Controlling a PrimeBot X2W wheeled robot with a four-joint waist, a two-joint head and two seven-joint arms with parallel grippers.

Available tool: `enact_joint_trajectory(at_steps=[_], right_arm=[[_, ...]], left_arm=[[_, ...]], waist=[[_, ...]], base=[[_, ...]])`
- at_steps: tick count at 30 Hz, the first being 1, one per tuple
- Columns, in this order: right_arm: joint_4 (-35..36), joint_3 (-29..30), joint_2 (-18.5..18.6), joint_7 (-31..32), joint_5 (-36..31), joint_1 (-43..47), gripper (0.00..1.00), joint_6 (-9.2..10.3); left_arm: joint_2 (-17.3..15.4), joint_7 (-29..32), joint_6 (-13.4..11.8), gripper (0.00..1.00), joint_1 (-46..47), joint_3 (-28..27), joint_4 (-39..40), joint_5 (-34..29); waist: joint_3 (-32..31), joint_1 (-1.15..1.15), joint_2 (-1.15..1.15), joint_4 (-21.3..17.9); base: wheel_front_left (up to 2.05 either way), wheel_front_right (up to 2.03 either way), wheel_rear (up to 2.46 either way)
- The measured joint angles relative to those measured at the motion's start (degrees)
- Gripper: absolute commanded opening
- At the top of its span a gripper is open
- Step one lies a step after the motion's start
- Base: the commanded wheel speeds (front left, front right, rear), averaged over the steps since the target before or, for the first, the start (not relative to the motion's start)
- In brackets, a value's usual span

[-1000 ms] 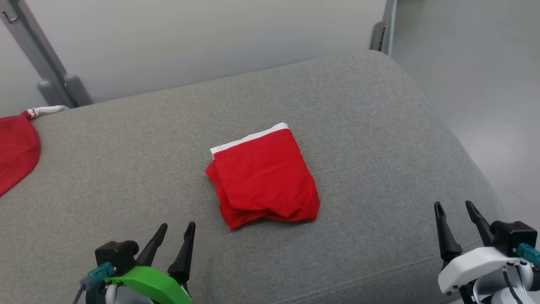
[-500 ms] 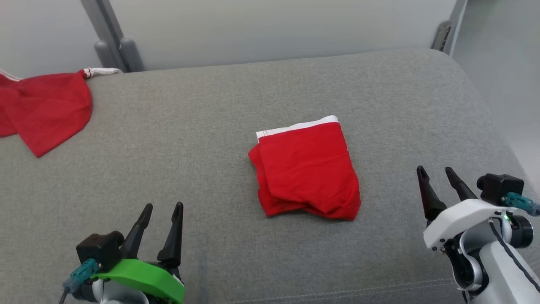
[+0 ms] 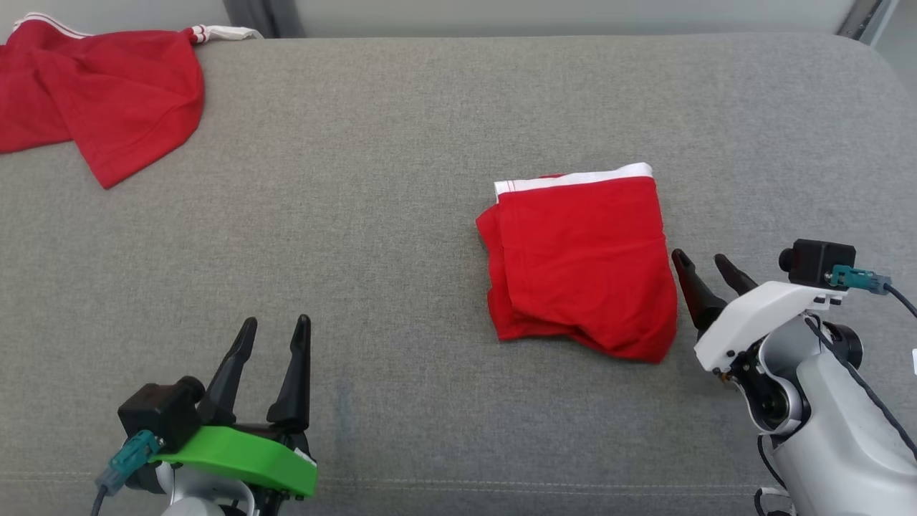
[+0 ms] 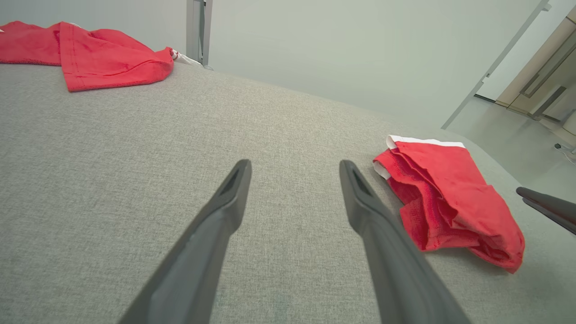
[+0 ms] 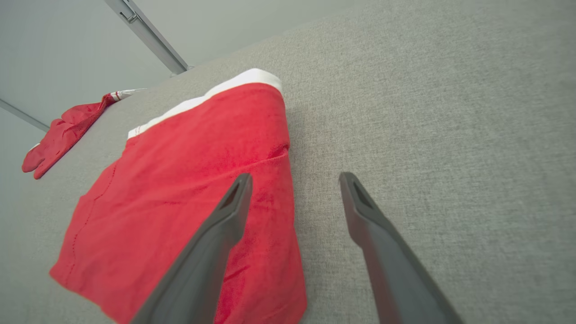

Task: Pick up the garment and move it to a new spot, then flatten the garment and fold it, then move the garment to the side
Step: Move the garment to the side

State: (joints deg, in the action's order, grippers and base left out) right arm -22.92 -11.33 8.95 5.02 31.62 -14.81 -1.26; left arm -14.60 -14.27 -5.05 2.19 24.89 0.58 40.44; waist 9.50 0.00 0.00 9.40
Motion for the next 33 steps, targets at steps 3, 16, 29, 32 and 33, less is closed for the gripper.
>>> enact_joint_trajectory(at_steps=[3,16,29,32,33], right_arm=[[-1.72,0.22,0.07,0.81,0.70,-1.02,1.00,-0.75],[-6.84,1.37,-0.07,2.25,3.81,-4.16,1.00,-2.77],[-10.80,1.21,-0.51,3.96,7.50,-7.44,0.49,-4.79],[-11.77,1.19,-0.44,4.33,7.91,-7.95,0.00,-5.15],[-11.94,1.11,-0.42,4.69,8.11,-8.20,0.00,-5.27]], left_arm=[[0.78,0.00,0.00,1.00,0.01,-0.43,0.34,-0.35],[2.01,0.00,0.35,1.00,-0.13,-1.16,1.70,-2.30],[4.14,0.00,1.53,1.00,-0.16,-2.57,1.62,-2.60],[4.69,0.00,1.58,1.00,-0.21,-2.90,1.51,-2.83],[4.70,0.00,1.59,1.00,-0.22,-3.04,1.51,-2.86]], waist=[[0.96,0.00,0.00,0.96],[3.33,0.00,0.00,2.53],[4.30,0.00,0.00,3.51],[4.19,0.00,0.00,3.66],[4.19,0.00,0.00,3.68]], base=[[0.00,0.00,0.00],[0.00,0.00,0.00],[0.00,0.00,0.00],[0.00,0.00,0.00],[0.00,0.00,0.00]])
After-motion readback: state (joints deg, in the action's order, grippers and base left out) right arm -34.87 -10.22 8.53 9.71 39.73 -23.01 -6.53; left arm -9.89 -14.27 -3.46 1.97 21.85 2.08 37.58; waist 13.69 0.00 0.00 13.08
